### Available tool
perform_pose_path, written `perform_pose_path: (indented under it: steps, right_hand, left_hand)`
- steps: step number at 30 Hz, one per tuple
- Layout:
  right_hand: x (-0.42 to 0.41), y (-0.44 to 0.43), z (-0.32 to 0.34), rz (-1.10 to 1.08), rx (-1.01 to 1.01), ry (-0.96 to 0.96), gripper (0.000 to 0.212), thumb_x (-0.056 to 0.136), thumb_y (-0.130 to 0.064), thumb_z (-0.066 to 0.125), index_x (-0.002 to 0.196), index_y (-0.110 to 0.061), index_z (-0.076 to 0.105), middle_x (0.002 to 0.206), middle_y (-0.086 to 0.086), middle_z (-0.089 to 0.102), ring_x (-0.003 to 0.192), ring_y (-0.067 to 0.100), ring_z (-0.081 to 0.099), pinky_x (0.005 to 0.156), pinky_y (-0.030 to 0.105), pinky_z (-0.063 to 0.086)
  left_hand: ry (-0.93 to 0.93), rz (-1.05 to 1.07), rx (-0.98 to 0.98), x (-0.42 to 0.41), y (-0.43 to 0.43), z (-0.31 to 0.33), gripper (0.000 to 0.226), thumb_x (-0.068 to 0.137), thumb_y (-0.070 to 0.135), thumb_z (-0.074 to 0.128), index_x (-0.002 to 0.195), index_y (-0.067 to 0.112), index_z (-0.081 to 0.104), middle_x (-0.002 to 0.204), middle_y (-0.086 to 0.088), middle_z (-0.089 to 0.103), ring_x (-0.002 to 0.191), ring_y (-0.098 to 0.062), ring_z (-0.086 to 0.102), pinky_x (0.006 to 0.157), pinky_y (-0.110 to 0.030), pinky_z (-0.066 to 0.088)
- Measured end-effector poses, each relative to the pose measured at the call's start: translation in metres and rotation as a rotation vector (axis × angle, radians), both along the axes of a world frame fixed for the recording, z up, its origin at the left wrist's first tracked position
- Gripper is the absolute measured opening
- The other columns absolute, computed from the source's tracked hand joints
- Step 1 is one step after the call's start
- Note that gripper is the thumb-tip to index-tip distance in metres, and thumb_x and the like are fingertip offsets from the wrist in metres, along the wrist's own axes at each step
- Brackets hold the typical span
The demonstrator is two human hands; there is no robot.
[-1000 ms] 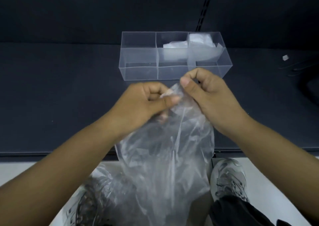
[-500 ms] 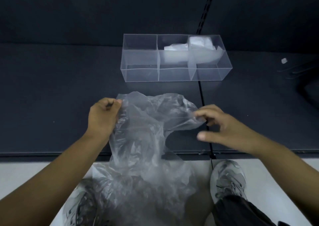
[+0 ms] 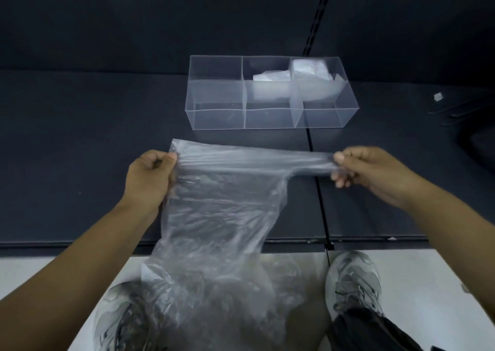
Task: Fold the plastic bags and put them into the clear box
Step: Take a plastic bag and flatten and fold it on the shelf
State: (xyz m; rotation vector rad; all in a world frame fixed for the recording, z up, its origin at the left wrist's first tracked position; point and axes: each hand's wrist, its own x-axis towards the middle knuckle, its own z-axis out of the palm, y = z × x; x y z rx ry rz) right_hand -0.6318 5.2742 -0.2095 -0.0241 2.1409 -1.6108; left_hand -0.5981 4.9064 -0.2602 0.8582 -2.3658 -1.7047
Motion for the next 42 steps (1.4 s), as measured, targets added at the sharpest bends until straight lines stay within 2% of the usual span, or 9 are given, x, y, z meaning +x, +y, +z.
perform_pose_path:
  steps: [3,8,12,18,25,33,37,40,42]
  right_hand:
    - [-0.02,-0.004,-0.013,-0.317,0.001,0.072,0.011,0.086,-0.011,0.068,0.082,-0.015,0.059,0.06,-0.002,0.067,0.049,0.004,0.055,0.05,0.015,0.045]
    - [-0.028,0.002,-0.027,-0.661,0.078,0.164,0.011,0.092,-0.005,0.058,0.097,-0.014,0.057,0.073,0.001,0.065,0.051,-0.001,0.058,0.05,0.013,0.044]
    - [0.013,-0.005,-0.019,-0.459,0.102,0.086,0.01,0.094,-0.018,0.056,0.087,-0.019,0.063,0.078,0.004,0.068,0.062,0.005,0.062,0.059,0.02,0.05]
    - [0.096,-0.031,0.002,0.174,0.095,-0.045,0.038,0.073,-0.058,0.068,0.108,-0.044,0.064,0.103,-0.016,0.063,0.091,0.002,0.063,0.078,0.014,0.05]
    - [0.109,-0.06,-0.02,0.289,0.187,-0.008,0.031,0.067,-0.06,0.065,0.092,-0.043,0.07,0.095,-0.021,0.053,0.092,0.001,0.059,0.079,0.013,0.043]
    - [0.099,-0.051,-0.016,0.28,0.02,-0.111,0.013,0.073,-0.037,0.069,0.071,-0.024,0.069,0.084,-0.011,0.057,0.084,0.009,0.06,0.081,0.022,0.046]
    - [0.077,-0.021,-0.005,0.469,0.152,-0.121,0.026,0.073,-0.036,0.072,0.077,-0.011,0.067,0.106,-0.011,0.059,0.095,0.009,0.061,0.08,0.014,0.044]
    - [0.06,0.004,0.003,0.583,0.298,-0.08,0.043,0.076,-0.059,0.067,0.069,-0.017,0.06,0.104,-0.01,0.058,0.086,0.009,0.059,0.072,0.015,0.041]
    - [0.053,0.017,0.0,0.484,0.318,-0.053,0.059,0.078,-0.07,0.058,0.076,-0.011,0.063,0.096,0.006,0.06,0.082,0.012,0.059,0.073,0.018,0.041]
  left_hand:
    - [-0.016,0.045,0.04,-0.004,0.008,0.0,0.03,0.096,0.025,0.056,0.067,0.017,0.054,0.047,0.009,0.053,0.045,-0.004,0.046,0.05,-0.02,0.041]
    - [-0.063,0.122,0.21,-0.003,0.002,0.008,0.024,0.097,0.035,0.052,0.086,0.016,0.061,0.079,0.001,0.067,0.075,-0.016,0.065,0.068,-0.029,0.051]
    - [-0.164,-0.002,0.556,0.015,-0.012,0.018,0.046,0.095,0.051,0.046,0.118,0.012,0.056,0.106,-0.001,0.07,0.093,-0.013,0.069,0.073,-0.029,0.053]
    - [-0.297,-0.072,0.788,0.071,-0.028,0.023,0.059,0.077,0.052,0.057,0.122,0.014,0.05,0.111,-0.002,0.07,0.098,-0.012,0.069,0.076,-0.032,0.053]
    - [-0.37,-0.203,0.61,0.115,-0.006,0.03,0.054,0.064,0.031,0.072,0.111,0.006,0.064,0.104,-0.012,0.072,0.094,-0.026,0.071,0.069,-0.031,0.059]
    - [-0.424,-0.217,0.53,0.116,0.007,0.03,0.042,0.066,0.012,0.077,0.105,0.005,0.064,0.079,-0.009,0.074,0.072,-0.018,0.072,0.056,-0.017,0.052]
    - [-0.322,-0.026,0.461,0.11,-0.013,0.028,0.015,0.082,-0.002,0.066,0.095,0.006,0.062,0.068,-0.004,0.072,0.06,-0.01,0.069,0.052,-0.014,0.051]
    - [-0.297,-0.044,0.367,0.108,-0.028,0.028,0.014,0.083,-0.003,0.066,0.091,0.008,0.062,0.069,-0.003,0.073,0.06,-0.011,0.069,0.053,-0.014,0.051]
    - [-0.32,-0.123,0.291,0.108,-0.031,0.027,0.014,0.082,-0.002,0.068,0.091,0.007,0.062,0.071,-0.004,0.073,0.06,-0.011,0.069,0.053,-0.015,0.052]
